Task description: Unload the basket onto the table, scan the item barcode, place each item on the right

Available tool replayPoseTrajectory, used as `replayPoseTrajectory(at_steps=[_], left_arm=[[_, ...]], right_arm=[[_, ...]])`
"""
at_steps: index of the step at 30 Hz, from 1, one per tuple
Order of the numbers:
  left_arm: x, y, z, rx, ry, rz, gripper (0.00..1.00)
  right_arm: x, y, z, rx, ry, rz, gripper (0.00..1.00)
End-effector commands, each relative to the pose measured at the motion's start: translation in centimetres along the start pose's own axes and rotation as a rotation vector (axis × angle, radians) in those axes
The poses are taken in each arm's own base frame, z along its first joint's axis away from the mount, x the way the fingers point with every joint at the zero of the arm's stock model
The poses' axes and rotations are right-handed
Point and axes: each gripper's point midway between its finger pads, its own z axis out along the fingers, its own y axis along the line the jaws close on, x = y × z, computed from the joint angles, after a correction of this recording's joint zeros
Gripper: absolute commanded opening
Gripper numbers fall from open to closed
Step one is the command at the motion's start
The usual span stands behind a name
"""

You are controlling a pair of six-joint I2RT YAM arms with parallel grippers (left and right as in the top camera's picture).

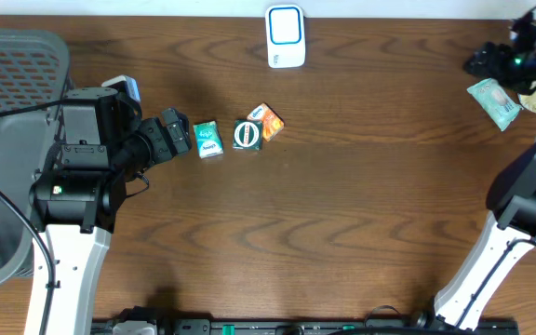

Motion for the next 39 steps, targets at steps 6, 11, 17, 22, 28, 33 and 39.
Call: replayPoseTrajectory(at_steps=[6,11,17,22,28,33,39], left_arm=[[-0.6,-0.1,-0.4,-0.002,-0.018,0.017,0.98],[-0.6,-0.1,-0.4,-0.002,-0.018,0.017,0.98],[-0.6,-0.1,-0.4,-0.002,-0.018,0.017,0.98],[-0.6,-0.1,-0.4,-0.002,-0.018,0.017,0.98],[-0.6,-0.1,-0.4,-0.002,-0.018,0.017,0.98],[-0.6,-0.1,-0.4,-0.002,-0.018,0.017,0.98],[-0.6,-0.1,-0.4,-0.002,-0.018,0.017,0.98]], right_arm=[[4.2,14.7,1.7,-0.41,0.161,-0.105,0.99],[7.7,21.3,3.4,-0.428,0.251,-0.221,0.99],[12.5,28.4,6.0,-0.347,0.306,-0.417,0.98],[15.8,33.0,8.2,-0.238,0.306,-0.453,0.93],[21.1,37.4,10.0,-0.267,0.377,-0.525,0.62],[24.7,38.8,10.8,-0.225,0.447,-0.477,0.62],[27.7,39.5,11.7,-0.192,0.5,-0.473,0.62]])
